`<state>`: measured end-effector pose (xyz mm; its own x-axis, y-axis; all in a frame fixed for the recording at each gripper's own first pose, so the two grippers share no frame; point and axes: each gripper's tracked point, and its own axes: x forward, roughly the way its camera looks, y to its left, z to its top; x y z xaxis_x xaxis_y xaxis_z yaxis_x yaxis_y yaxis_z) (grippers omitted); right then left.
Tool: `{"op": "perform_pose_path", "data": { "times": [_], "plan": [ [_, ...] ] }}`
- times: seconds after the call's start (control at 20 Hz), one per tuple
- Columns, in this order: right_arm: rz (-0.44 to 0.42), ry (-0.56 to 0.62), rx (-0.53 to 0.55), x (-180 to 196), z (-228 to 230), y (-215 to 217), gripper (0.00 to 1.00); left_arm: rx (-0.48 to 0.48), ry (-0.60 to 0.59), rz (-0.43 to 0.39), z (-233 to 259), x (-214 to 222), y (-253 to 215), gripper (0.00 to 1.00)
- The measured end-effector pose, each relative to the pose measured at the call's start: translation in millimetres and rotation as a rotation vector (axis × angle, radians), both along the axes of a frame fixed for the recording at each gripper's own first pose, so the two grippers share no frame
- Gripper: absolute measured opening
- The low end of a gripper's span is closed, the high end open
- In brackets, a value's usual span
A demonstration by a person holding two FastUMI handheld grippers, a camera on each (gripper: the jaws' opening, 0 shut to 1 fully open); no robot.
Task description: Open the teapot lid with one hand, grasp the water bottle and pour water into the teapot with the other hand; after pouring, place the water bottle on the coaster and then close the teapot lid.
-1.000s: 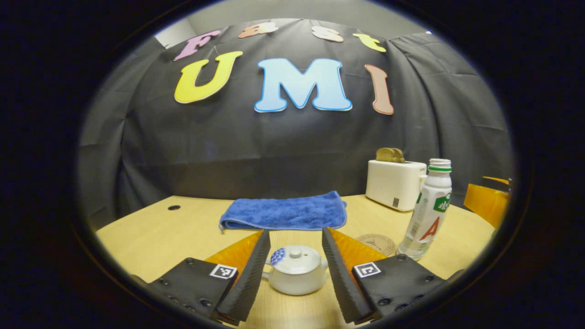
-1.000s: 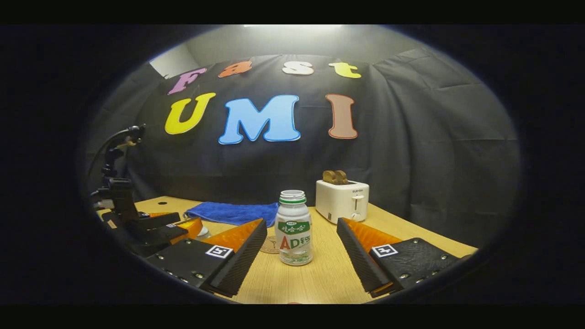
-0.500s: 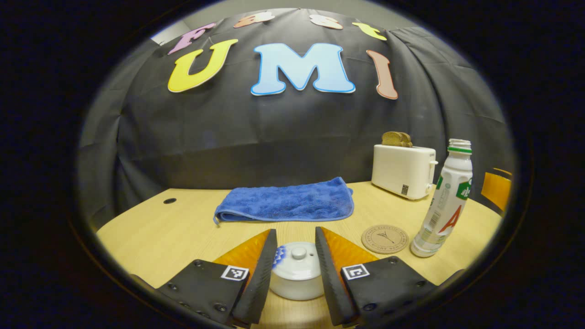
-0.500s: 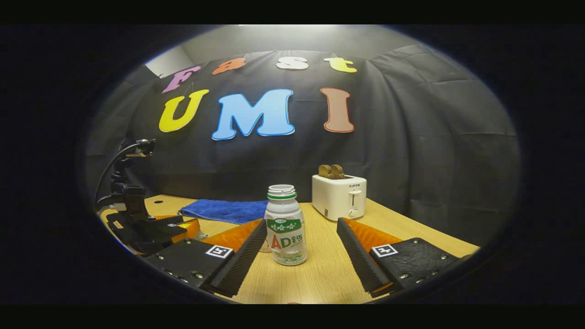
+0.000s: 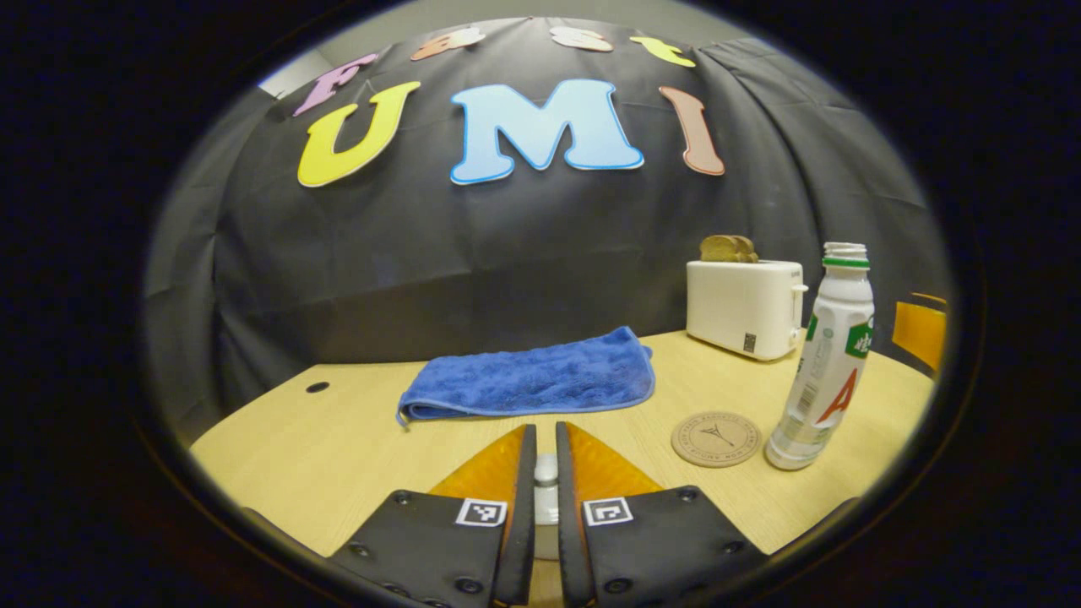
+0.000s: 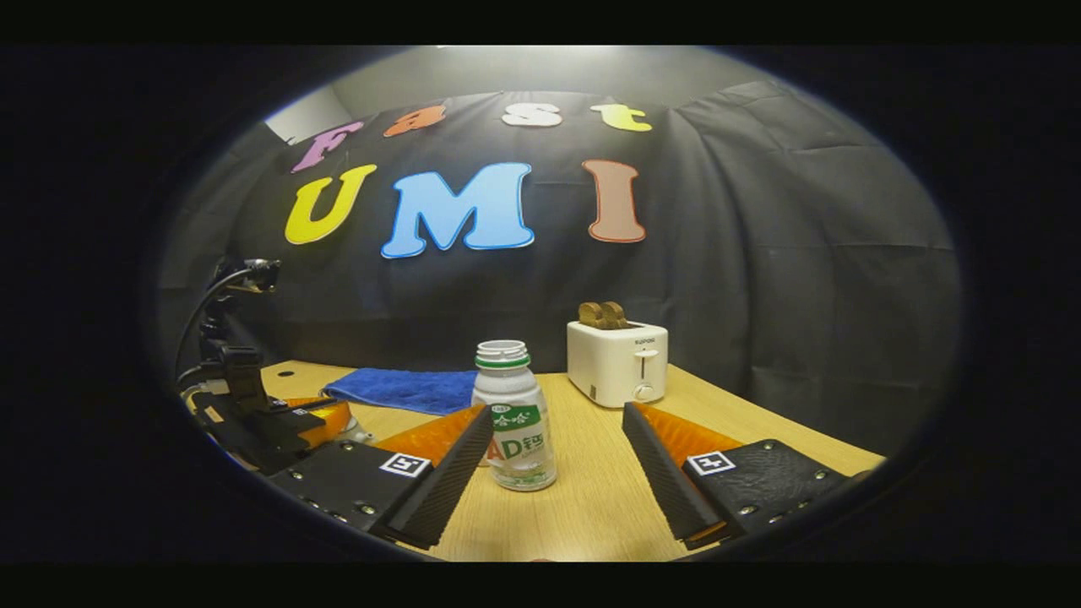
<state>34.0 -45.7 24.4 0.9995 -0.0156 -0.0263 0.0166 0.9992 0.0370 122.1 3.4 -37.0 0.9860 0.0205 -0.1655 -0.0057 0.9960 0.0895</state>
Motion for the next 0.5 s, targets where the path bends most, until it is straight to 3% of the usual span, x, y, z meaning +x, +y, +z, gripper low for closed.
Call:
{"op": "perform_pose_path", "data": {
  "times": [0.1,0.3,0.45,0.5],
  "plan": [
    [0.004,0.006,0.006,0,-2,1,0.95,-0.006,0.001,-0.003,1,0,1,0.16],
    [0.035,0.021,0.002,3,-7,10,0.95,-0.018,-0.007,-0.013,9,0,0,0.19],
    [0.061,0.039,0.016,6,-13,16,0.95,-0.031,-0.030,-0.032,23,-4,-3,0.16],
    [0.068,0.046,0.021,8,-15,18,0.95,-0.038,-0.040,-0.040,32,-6,-4,0.19]
  ]
}}
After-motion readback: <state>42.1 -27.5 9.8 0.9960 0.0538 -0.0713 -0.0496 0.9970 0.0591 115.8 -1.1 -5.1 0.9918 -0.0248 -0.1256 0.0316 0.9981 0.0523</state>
